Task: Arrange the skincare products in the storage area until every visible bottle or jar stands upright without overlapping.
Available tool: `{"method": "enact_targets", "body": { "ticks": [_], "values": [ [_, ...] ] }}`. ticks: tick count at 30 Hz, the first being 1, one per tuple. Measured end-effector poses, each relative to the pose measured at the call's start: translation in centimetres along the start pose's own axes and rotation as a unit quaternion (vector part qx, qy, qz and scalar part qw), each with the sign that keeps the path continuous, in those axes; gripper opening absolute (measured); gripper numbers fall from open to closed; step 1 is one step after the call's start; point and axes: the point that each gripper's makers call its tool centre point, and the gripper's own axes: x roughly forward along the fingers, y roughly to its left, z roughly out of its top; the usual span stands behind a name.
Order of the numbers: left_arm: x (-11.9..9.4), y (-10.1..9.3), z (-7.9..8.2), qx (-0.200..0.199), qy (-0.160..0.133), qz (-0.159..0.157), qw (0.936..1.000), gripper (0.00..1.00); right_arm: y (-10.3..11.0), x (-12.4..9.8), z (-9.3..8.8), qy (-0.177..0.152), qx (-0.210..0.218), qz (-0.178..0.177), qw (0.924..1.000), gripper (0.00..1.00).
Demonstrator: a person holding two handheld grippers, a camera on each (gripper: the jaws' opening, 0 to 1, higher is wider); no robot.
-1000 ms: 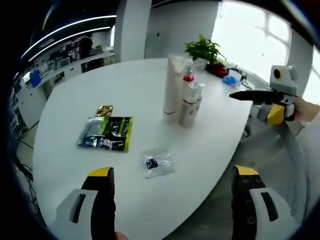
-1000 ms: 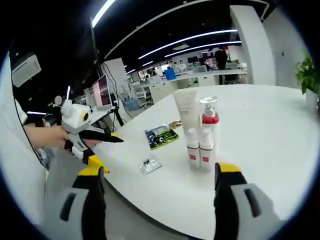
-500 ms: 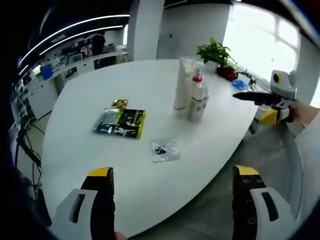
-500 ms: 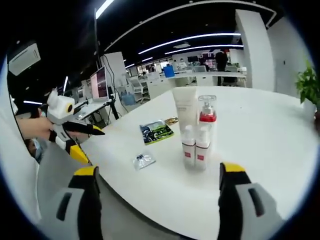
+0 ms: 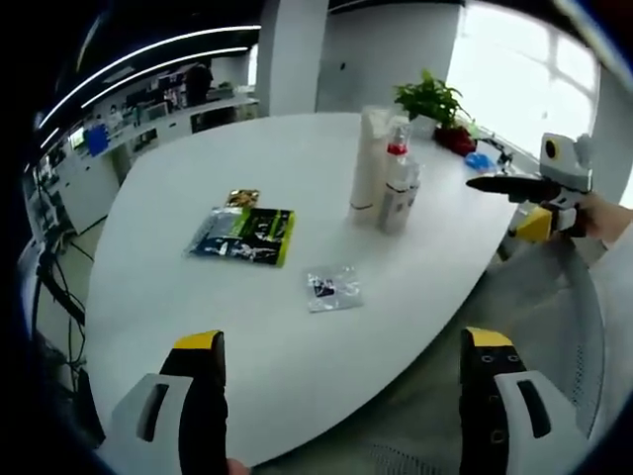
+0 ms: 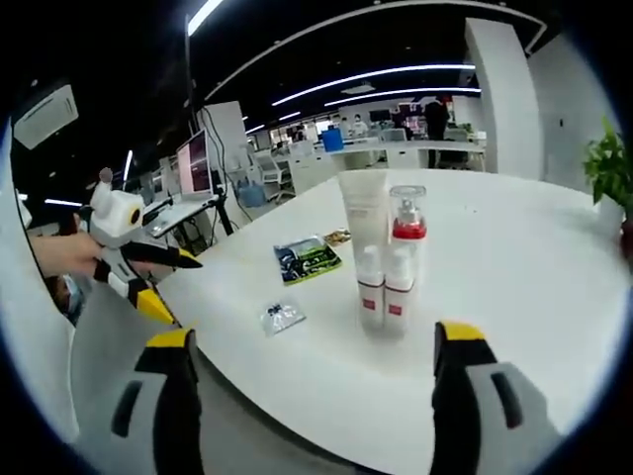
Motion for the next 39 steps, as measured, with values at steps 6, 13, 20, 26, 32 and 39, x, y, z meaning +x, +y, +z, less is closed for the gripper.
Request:
{"method": "enact_targets", "body": {
  "ticks": [6,13,20,26,32,39],
  "values": [
    [0.7,0.3,0.3,-0.010,0.009,0.012,0.9998,0.97,-0.1,0.0,0.1,-0.003,0.002,-0.002,1.0000,1.00],
    [3.2,0.3,0.3,-0.026,0.031,0.032,0.9987,0.95,-0.3,-0.1,0.2,-0.007,0.009,-0.004,0.9999,1.00],
    [6.0,-0.2,0.3,-0.018,0.050,0.033,0.9980,0.91,-0.2,0.0,0.1,-0.003,0.007,0.000,1.0000,1.00],
    [7.8,0.1,0.2,-0.011,0.057,0.042,0.9974,0.82,-0.1,0.1,-0.1,0.003,0.004,0.002,1.0000,1.00],
    [9.2,0.4,0.5,-0.004,0.058,0.046,0.9973,0.74,0.2,0.2,-0.4,0.012,-0.007,0.006,0.9999,1.00],
    [10.9,0.8,0.2,0.008,0.061,0.052,0.9967,0.65,0.1,0.2,-0.4,0.012,-0.004,0.004,0.9999,1.00]
  ]
}}
